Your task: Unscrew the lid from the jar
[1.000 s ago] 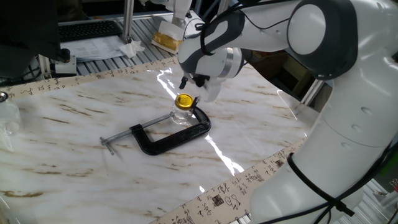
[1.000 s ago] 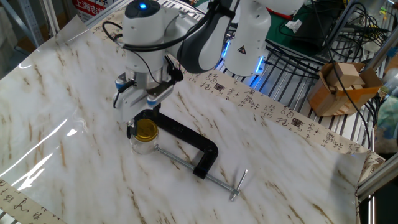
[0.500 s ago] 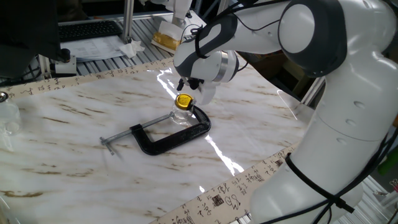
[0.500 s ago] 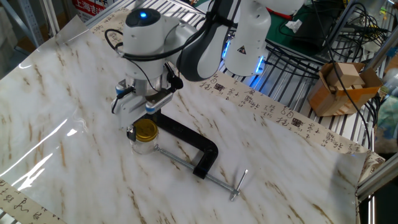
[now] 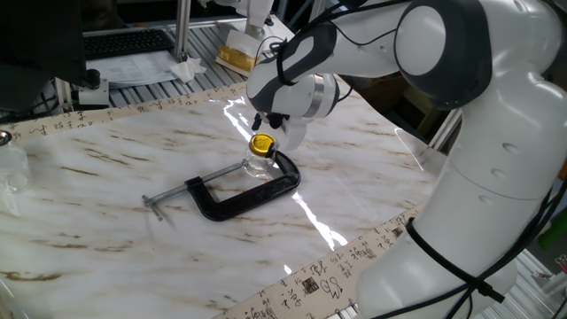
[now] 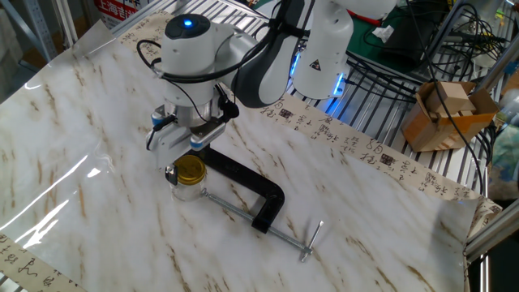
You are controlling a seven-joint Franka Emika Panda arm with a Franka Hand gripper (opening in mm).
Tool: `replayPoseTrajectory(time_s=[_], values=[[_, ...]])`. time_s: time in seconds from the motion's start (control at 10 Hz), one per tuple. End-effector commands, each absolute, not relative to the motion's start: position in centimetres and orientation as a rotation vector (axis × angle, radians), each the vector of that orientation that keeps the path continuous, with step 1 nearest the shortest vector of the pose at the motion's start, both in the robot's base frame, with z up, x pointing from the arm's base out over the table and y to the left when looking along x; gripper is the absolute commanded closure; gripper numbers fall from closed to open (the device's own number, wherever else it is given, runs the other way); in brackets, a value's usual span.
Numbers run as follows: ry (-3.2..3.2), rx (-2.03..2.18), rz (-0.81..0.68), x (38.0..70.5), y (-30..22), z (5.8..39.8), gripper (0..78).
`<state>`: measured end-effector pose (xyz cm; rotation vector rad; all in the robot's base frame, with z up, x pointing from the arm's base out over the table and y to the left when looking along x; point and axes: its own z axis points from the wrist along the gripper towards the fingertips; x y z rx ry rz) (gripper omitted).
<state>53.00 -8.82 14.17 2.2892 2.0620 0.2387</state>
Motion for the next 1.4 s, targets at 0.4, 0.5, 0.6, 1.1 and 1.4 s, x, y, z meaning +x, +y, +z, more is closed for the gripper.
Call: replayPoseTrajectory(time_s=[0.4, 0.5, 0.6, 1.1, 1.4], values=[[2.120, 2.249, 0.160, 52.92, -8.92, 13.74, 0.2], [2.122, 2.247, 0.159, 52.91, -8.93, 13.72, 0.2], [2.130, 2.235, 0.149, 52.79, -9.15, 13.55, 0.2], [2.169, 2.217, 0.120, 52.55, -9.26, 13.38, 0.2], [2.214, 2.191, 0.100, 52.50, -9.25, 13.35, 0.2]])
